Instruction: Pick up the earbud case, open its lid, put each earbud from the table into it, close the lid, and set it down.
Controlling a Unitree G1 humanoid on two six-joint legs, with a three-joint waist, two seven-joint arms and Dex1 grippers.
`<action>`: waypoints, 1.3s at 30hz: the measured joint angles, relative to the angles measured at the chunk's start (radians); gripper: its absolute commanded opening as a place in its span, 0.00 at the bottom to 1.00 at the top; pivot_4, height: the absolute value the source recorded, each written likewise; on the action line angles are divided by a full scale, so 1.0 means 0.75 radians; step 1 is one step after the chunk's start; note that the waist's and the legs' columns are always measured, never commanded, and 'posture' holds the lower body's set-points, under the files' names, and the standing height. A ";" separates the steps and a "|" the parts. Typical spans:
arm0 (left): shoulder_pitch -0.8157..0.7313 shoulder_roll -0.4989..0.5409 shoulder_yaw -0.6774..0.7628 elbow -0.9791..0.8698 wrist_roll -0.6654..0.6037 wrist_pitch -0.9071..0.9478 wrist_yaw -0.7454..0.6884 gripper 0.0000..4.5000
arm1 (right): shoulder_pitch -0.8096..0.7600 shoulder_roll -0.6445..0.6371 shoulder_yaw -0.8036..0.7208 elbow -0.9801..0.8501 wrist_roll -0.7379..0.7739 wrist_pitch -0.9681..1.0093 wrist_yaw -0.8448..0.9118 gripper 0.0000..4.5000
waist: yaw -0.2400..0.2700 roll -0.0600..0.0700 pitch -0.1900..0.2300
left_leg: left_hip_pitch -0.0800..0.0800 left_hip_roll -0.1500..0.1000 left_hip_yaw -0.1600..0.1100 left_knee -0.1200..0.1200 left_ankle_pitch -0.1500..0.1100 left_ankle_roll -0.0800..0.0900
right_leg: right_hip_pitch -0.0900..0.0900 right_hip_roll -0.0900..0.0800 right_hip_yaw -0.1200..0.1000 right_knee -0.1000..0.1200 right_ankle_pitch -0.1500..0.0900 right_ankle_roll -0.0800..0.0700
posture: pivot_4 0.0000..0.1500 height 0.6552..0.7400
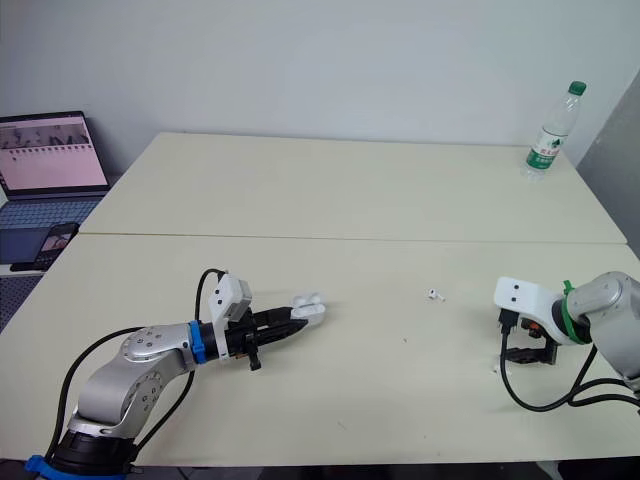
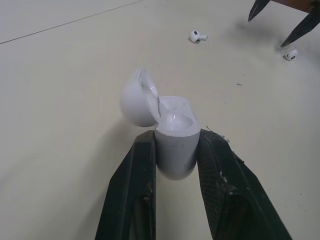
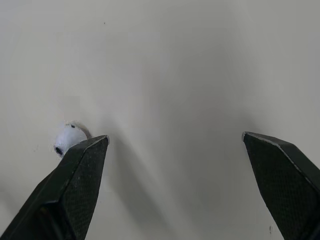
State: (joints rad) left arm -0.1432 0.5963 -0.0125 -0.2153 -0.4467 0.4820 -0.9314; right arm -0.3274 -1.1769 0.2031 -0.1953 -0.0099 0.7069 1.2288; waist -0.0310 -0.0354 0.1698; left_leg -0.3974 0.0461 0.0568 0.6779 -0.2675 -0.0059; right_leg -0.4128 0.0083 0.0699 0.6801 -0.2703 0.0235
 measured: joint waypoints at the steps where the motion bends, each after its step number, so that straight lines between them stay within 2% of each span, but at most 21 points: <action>1: 0.000 0.000 0.000 0.000 0.000 -0.004 0.000 0.18 | 0.000 -0.005 -0.009 -0.007 0.008 0.008 0.004 0.99 | 0.000 0.000 0.000 | 0.000 0.000 0.000 0.000 0.000 0.000 | 0.000 0.000 0.000 0.000 0.000 0.000 | 1.00 0.95; 12: 0.001 0.000 -0.001 0.005 0.000 -0.012 -0.001 0.18 | 0.154 -0.157 -0.095 -0.176 0.150 0.093 0.076 0.99 | 0.000 0.000 0.000 | 0.000 0.000 0.000 0.000 0.000 0.000 | 0.000 0.000 0.000 0.000 -0.002 0.003 | 1.00 0.95; 20: -0.012 0.000 -0.003 0.005 0.000 -0.003 0.001 0.18 | 0.185 -0.139 -0.100 -0.219 0.194 0.147 0.004 0.99 | 0.000 0.000 0.000 | 0.000 0.000 0.000 0.000 0.000 0.000 | 0.000 0.000 0.000 0.000 -0.002 0.003 | 1.00 0.95; 39: -0.017 0.003 -0.002 -0.011 -0.001 0.025 0.006 0.18 | 0.142 -0.078 -0.063 -0.137 0.148 0.086 -0.114 0.99 | 0.000 0.000 0.000 | 0.000 0.000 0.000 0.000 0.000 0.000 | 0.000 0.000 0.001 0.000 -0.002 0.003 | 1.00 0.95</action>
State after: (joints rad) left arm -0.1560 0.5987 -0.0141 -0.2239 -0.4479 0.5007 -0.9270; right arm -0.2206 -1.2357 0.1557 -0.2985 0.1010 0.7712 1.1431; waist -0.0311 -0.0353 0.1699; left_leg -0.3973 0.0463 0.0571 0.6779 -0.2674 -0.0059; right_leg -0.4128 0.0083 0.0703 0.6800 -0.2716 0.0257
